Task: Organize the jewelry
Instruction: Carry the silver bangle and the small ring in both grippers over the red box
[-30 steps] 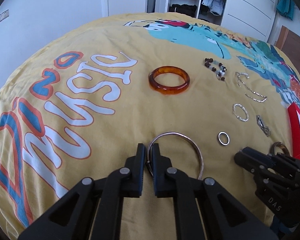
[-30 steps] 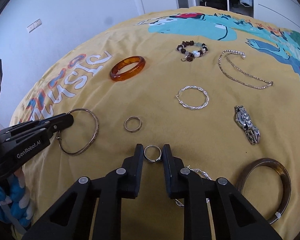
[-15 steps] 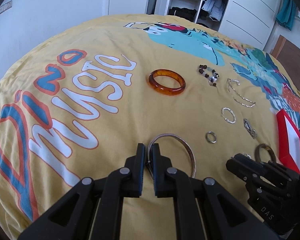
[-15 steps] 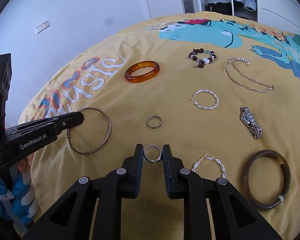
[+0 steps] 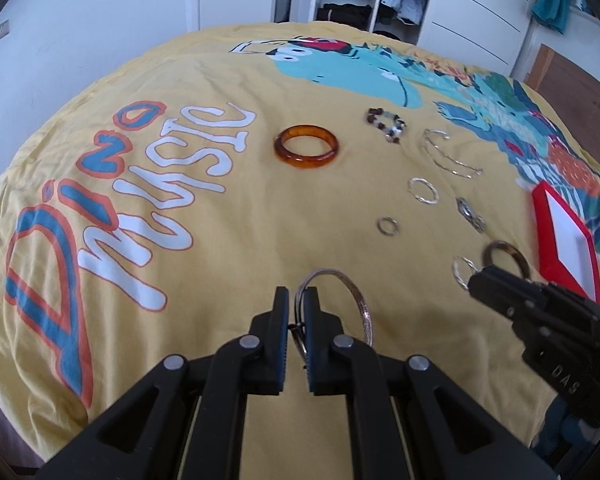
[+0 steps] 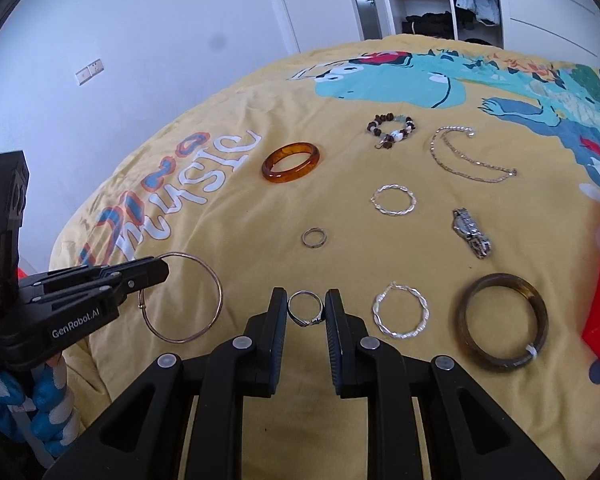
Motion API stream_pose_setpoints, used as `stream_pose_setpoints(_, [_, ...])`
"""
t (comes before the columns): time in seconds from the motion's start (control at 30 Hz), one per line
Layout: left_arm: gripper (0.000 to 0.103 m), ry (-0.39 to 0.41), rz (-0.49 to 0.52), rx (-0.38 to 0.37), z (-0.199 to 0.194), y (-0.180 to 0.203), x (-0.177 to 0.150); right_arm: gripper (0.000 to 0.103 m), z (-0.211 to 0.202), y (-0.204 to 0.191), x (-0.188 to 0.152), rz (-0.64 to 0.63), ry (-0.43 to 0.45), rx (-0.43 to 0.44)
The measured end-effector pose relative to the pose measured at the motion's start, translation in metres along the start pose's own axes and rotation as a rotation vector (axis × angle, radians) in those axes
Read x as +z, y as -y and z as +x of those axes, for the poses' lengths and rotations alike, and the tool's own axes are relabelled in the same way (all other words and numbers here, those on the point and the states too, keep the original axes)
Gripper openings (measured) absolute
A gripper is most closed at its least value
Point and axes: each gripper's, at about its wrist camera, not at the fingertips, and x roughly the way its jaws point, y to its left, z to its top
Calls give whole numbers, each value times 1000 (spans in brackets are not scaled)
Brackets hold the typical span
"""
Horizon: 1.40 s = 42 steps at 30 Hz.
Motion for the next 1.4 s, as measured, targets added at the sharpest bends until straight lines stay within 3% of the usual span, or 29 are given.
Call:
stream_pose_setpoints(0.3, [6,6,82,-91,-24,57,9,19,-64,46,-8,65,72,-87])
stream_pose_setpoints(0.63, [6,26,215,-339,-20,199,57,19,-145,179,-20,181,125,-353])
stream_pose_setpoints(0.9, [6,-26,297,-496,20,318,75,19,-147,257,-33,243,87,-462])
stream_pose_setpoints(1.1, [6,-103,359,-461,74,365,58,19,-131,285,-40,245,42,-485])
stream_pose_setpoints(1.27, [6,-141,388,-392,107,363,36,19,-117,296,-47,232,6,-485])
stream_pose_setpoints(1.4, [6,-126,396,-364,113,360,28,19,-109,301,-53,211,-21,-492])
